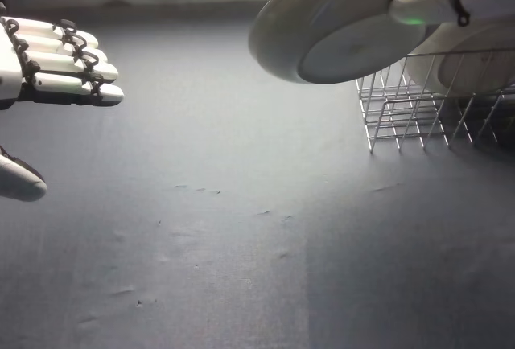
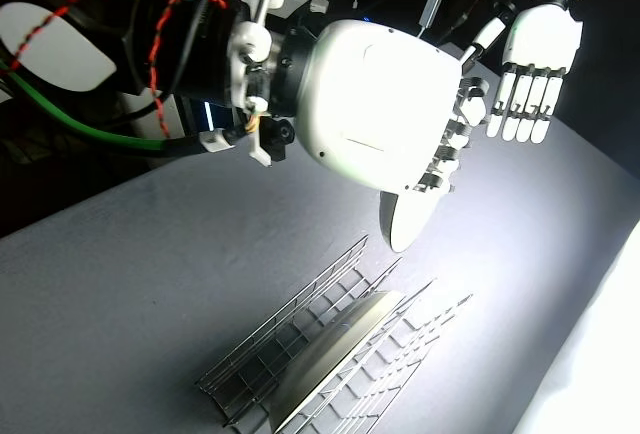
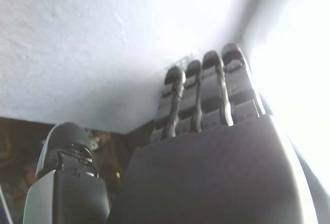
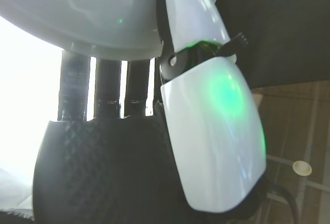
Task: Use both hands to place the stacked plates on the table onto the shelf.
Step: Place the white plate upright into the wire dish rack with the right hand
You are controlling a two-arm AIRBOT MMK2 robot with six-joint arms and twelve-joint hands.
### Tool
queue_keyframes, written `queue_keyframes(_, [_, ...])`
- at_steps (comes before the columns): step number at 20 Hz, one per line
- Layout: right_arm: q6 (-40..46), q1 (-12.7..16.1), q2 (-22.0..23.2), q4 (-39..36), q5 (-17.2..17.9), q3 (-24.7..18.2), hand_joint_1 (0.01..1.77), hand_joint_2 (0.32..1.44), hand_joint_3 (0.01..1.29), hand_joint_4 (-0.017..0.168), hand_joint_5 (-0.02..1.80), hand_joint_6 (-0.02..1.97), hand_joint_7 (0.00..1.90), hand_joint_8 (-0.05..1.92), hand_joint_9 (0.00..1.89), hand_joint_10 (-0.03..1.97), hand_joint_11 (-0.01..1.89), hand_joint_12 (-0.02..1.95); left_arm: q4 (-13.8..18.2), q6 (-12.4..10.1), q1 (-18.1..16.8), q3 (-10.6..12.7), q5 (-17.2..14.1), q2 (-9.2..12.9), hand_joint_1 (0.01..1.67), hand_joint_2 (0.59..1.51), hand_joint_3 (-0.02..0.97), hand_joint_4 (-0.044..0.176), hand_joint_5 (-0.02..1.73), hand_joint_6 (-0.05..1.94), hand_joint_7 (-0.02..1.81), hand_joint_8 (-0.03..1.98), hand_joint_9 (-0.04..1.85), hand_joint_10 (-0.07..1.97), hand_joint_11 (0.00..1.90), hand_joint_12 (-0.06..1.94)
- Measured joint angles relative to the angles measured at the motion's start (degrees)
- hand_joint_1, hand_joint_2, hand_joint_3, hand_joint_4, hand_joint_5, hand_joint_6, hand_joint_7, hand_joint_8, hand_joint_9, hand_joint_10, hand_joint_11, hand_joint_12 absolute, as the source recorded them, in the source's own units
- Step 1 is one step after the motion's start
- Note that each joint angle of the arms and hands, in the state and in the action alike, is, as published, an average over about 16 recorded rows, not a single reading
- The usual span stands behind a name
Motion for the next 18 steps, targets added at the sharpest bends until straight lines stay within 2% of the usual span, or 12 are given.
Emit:
queue_keyframes(11, [-0.04,-0.34,4.45,0.57,-1.01,-0.34,1.37,1.07,0.01,-0.008,0.8,1.15,0.95,0.92,0.95,1.15,0.86,1.31,0.12,0.0,0.19,0.71,-0.05,-0.5,0.02,1.106,0.015,0.0,0.07,0.01,0.02,0.0,0.02,0.01,0.02,0.01])
queue_keyframes(18, [-0.05,-1.83,6.61,0.69,-1.17,-0.1,1.37,1.07,0.01,-0.008,0.8,1.15,0.95,0.91,0.95,1.15,0.85,1.31,0.15,-0.01,0.21,0.49,-0.13,-0.67,0.02,1.106,0.015,0.0,0.07,0.01,0.02,0.0,0.01,0.01,0.02,0.02])
